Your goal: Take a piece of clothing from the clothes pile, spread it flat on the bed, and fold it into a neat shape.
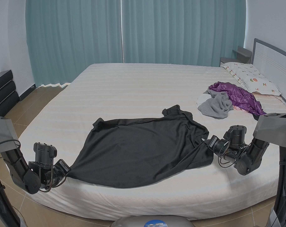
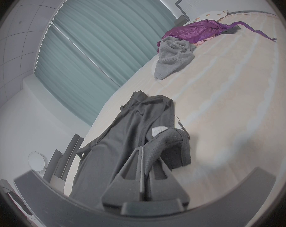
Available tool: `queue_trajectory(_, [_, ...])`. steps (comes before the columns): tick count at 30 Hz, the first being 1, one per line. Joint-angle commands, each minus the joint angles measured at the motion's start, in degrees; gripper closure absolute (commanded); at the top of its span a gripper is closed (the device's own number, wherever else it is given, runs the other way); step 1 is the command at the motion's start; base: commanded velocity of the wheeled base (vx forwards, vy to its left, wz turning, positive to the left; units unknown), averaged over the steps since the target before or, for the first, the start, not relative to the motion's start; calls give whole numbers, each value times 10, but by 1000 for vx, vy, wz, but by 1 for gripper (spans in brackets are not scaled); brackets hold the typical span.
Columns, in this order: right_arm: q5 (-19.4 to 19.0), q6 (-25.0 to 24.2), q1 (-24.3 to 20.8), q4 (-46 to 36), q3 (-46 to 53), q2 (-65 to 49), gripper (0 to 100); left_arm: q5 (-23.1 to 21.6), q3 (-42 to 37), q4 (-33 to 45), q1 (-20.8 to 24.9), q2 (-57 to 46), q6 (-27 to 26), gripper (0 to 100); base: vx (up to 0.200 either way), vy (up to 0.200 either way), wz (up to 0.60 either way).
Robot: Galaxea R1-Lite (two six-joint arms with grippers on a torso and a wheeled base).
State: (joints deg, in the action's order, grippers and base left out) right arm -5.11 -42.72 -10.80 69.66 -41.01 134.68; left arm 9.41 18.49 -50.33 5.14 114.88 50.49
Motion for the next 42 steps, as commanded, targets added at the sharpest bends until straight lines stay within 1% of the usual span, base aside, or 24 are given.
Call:
queue_trajectory(1, [1, 0, 1, -51, -72, 0, 100, 2, 2, 0, -1, 3, 0, 100, 0, 0, 0])
queue_trajectory(3, [1, 0, 3, -76, -100, 2, 100, 0, 2, 0, -1, 3, 0, 100, 0, 0, 0])
queue_trajectory(5, [1, 0, 3, -80, -104, 3, 100, 0, 3, -1, -1, 4, 0, 100, 0, 0, 0])
queue_trajectory(6, [1, 0, 5, -113, -146, 9, 100, 0, 6, -7, -1, 5, 1, 100, 0, 0, 0])
queue_trajectory(11, [4, -1, 3, -150, -217, 26, 100, 0, 7, -16, -3, 9, 10, 100, 0, 0, 0])
queue_trajectory(16, [48, 1, -9, -173, -313, 75, 100, -2, 7, -28, -3, 9, 19, 100, 0, 0, 0])
queue_trajectory(24, [63, 2, -22, -177, -386, 131, 100, -3, 7, -29, -3, 12, 20, 100, 0, 0, 0])
queue_trajectory(25, [72, 3, -24, -178, -400, 143, 100, -3, 7, -29, -3, 12, 20, 100, 0, 0, 0])
queue_trajectory(26, [76, 4, -26, -178, -410, 152, 0, -4, 7, -29, -3, 13, 20, 100, 0, 0, 0])
queue_trajectory(32, [76, 17, -33, -169, -413, 158, 0, -5, 7, -29, -3, 12, 20, 100, 0, 0, 0])
queue_trajectory(33, [77, 32, -28, -156, -405, 144, 0, -6, 6, -29, -3, 12, 20, 100, 0, 0, 0])
queue_trajectory(35, [76, 32, -23, -152, -389, 117, 0, -5, 6, -29, -3, 12, 20, 100, 0, 0, 0])
queue_trajectory(39, [58, 31, -11, -152, -308, 60, 0, -5, 6, -29, -3, 11, 20, 100, 0, 0, 0])
queue_trajectory(42, [32, 32, -1, -145, -232, 24, 0, -5, 5, -29, -3, 10, 20, 100, 0, 0, 0])
